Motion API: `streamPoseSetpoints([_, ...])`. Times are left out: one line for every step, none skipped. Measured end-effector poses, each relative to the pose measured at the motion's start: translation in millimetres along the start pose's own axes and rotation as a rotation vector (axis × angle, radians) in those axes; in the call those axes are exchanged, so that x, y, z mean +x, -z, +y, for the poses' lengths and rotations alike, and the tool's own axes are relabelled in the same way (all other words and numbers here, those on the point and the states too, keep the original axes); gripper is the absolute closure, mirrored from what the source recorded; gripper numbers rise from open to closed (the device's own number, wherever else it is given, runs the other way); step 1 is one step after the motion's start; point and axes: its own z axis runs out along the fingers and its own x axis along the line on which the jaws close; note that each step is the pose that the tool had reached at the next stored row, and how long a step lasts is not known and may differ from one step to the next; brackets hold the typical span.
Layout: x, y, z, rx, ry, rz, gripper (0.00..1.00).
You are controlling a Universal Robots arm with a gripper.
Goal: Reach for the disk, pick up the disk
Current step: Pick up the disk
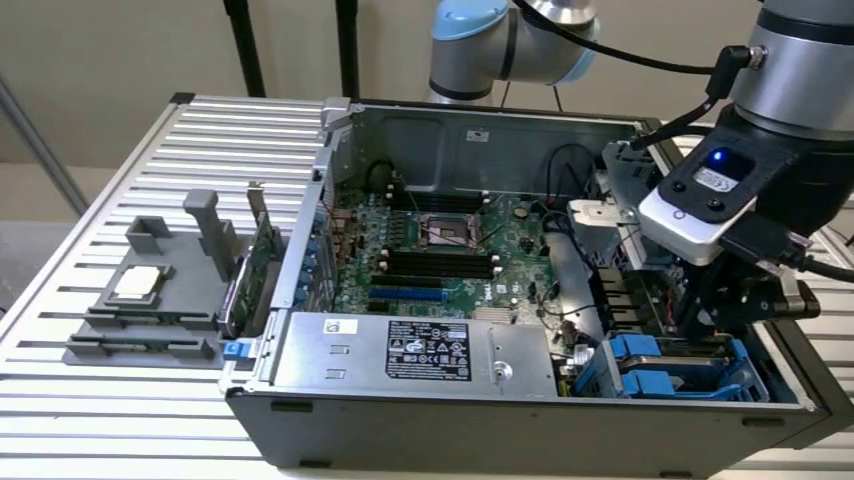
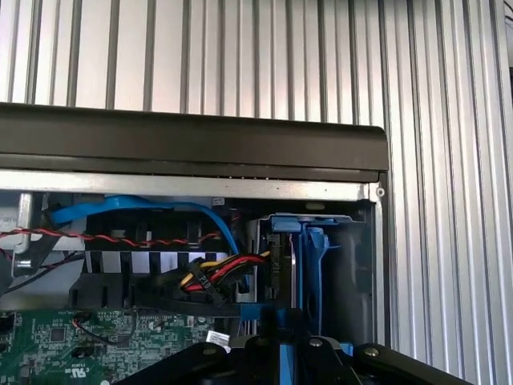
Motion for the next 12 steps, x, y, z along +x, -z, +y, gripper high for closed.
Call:
streamPoseSetpoints([-1.9, -0.9, -0.1, 0.0022, 0.000, 0.0017, 0.84])
streamPoseSetpoints([-2.7, -1.7, -0.2, 0.0034, 0.000, 0.0034, 0.84])
streamPoseSetpoints([-3.1, -2.3, -0.4, 0.0039, 0.000, 0.0061, 0.84])
streamPoseSetpoints([-3.1, -3.0, -0.5, 0.0040, -0.001, 0.0101, 0.84])
streamPoseSetpoints([-3.0, -3.5, -0.8, 0.0041, -0.001, 0.0142, 0.84])
streamPoseSetpoints([-2.8, -4.2, -1.5, 0.0041, -0.001, 0.0188, 0.84])
streamPoseSetpoints([-2.7, -4.9, -2.1, 0.0042, -0.001, 0.0231, 0.84])
streamPoseSetpoints([-2.6, -5.6, -2.2, 0.0042, -0.002, 0.0271, 0.84])
streamPoseSetpoints([-2.5, -6.3, -2.3, 0.0042, -0.002, 0.0305, 0.84])
streamPoseSetpoints([-2.4, -6.9, -2.4, 0.0043, -0.002, 0.0334, 0.84])
streamPoseSetpoints([-2.4, -7.5, -2.5, 0.0043, -0.003, 0.0362, 0.84])
streamPoseSetpoints([-2.3, -7.9, -2.6, 0.0044, -0.003, 0.0384, 0.84])
